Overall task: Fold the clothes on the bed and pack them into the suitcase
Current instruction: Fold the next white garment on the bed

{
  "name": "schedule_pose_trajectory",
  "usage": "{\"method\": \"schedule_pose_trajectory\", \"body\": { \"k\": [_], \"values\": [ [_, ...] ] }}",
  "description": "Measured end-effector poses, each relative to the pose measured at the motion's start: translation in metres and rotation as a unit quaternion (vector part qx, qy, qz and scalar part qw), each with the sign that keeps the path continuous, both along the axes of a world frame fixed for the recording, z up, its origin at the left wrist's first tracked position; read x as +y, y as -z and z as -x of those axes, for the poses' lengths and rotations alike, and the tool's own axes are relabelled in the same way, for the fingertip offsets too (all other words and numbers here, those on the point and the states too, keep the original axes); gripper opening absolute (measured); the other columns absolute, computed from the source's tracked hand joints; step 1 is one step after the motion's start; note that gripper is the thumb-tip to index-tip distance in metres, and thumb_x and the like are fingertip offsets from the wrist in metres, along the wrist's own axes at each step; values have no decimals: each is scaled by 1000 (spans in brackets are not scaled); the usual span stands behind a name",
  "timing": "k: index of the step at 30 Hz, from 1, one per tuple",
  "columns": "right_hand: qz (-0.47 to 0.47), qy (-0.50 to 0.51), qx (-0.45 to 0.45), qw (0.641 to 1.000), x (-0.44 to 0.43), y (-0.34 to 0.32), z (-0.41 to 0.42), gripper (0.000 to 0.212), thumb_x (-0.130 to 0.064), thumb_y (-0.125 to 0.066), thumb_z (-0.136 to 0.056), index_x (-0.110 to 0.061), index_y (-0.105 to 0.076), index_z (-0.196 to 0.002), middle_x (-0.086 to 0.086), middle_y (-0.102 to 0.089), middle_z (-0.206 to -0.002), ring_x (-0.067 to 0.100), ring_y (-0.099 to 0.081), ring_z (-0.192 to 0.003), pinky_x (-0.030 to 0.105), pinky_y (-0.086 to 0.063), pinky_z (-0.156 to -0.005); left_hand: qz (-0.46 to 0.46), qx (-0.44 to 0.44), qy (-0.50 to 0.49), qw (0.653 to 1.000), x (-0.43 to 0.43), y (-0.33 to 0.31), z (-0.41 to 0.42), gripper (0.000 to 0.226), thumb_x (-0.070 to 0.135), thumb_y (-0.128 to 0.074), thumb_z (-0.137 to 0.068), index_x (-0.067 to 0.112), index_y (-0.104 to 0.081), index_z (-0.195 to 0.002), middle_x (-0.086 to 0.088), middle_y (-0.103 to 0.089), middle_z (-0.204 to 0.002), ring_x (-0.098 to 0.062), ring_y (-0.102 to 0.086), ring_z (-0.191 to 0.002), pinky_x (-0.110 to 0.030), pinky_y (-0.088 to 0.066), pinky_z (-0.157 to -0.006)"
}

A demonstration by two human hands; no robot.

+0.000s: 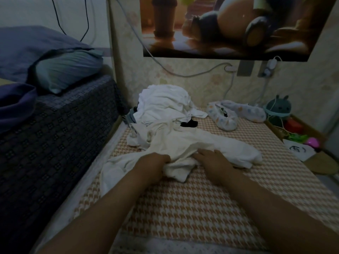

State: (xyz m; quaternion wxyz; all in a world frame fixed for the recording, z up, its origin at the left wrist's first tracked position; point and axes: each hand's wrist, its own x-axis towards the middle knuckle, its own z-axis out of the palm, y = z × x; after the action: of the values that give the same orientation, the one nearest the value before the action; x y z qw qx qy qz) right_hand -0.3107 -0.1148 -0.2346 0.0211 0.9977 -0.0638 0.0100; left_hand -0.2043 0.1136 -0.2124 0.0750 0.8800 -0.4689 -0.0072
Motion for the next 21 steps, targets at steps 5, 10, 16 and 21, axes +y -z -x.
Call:
{"method": "schedule_pose_trajectory", "body": {
  "k": [5, 10, 16, 21],
  "values": [
    [78, 21, -50, 995, -10, -13, -10, 12, -25, -54, -89, -24, -60, -100, -1, -61, -102, 22, -58, -89, 31, -37, -85, 182, 104, -40, 977, 9, -45, -11, 34, 40, -48, -75, 19, -67, -94, 1, -68, -100, -17, -62, -94, -27, -46, -77],
    [-58, 101, -208, 971, -37, -36, -1, 23, -6, -49, -89, -6, -57, -67, 7, -53, -71, 22, -46, -60, 33, -34, -55, 406, 160, -118, 892, 35, -81, -22, 22, 21, -49, -96, 11, -69, -95, 0, -66, -87, -23, -62, -85, -37, -49, -79],
    [-225, 2, -92, 970, -12, -40, 13, 12, -20, -56, -83, -21, -68, -81, -6, -67, -81, 11, -60, -74, 35, -53, -74, 64, 86, -223, 969, 43, -41, -38, 89, 40, -61, -88, 22, -5, -154, -11, -26, -154, -31, -33, -137, -45, -33, -109],
    [-177, -76, 84, 978, 36, -27, 10, 88, -70, -69, -69, -41, -33, -144, -7, -45, -134, 13, -43, -121, 33, -37, -105, -21, 184, -154, 971, 29, -20, -40, 128, 81, -65, -51, 37, -1, -152, 0, -26, -155, -26, -31, -140, -47, -29, -114]
  ]
}}
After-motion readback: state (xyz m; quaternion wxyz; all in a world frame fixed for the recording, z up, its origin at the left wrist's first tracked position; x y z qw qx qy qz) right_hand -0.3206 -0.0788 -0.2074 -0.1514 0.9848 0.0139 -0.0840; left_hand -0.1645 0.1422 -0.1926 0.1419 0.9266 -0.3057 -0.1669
